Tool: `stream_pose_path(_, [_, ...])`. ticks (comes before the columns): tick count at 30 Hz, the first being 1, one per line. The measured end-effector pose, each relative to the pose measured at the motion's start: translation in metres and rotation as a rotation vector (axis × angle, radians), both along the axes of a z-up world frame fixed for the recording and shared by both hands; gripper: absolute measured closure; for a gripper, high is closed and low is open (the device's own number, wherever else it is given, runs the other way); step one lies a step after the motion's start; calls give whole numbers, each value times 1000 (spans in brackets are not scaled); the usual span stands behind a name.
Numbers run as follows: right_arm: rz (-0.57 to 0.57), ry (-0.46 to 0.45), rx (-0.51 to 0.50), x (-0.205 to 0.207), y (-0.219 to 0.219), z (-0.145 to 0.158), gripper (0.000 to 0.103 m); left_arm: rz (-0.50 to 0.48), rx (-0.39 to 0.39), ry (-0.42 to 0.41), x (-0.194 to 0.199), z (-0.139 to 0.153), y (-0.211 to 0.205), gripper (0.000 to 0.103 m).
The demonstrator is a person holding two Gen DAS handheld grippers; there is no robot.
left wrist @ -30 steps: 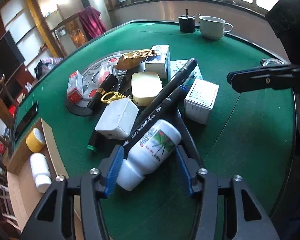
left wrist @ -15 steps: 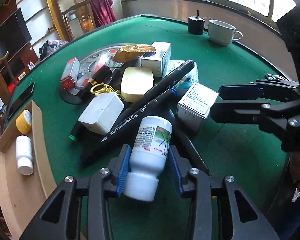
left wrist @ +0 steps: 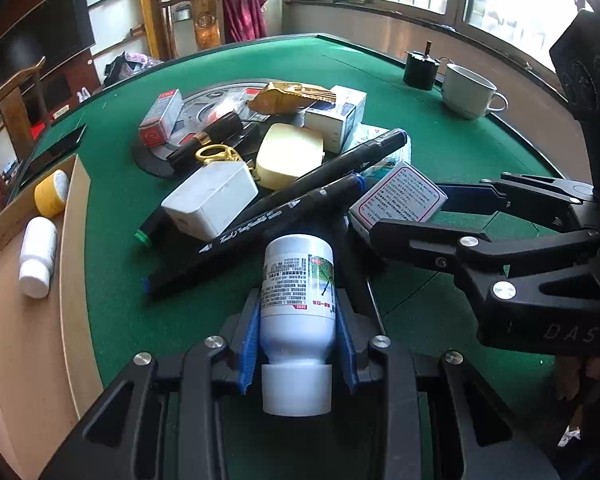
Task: Organize objects
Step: 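Grasp another white pill bottle with the left gripper while the right grasps the white medicine box, then carry the pill bottle and medicine box over the cardboard tray with both grippers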
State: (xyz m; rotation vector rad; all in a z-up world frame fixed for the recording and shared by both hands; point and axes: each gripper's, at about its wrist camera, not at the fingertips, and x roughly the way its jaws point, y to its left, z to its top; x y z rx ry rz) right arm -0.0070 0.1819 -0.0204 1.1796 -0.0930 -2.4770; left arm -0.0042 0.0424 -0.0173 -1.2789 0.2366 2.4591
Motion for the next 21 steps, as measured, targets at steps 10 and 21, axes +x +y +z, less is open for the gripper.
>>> stream_pose_path(10, [-13, -14, 90, -1, -14, -2, 45, 17, 6, 7, 4, 0, -4, 69])
stream_pose_path(21, [-60, -7, -64, 4, 10, 1, 56, 46, 68, -7, 1, 1, -13, 69])
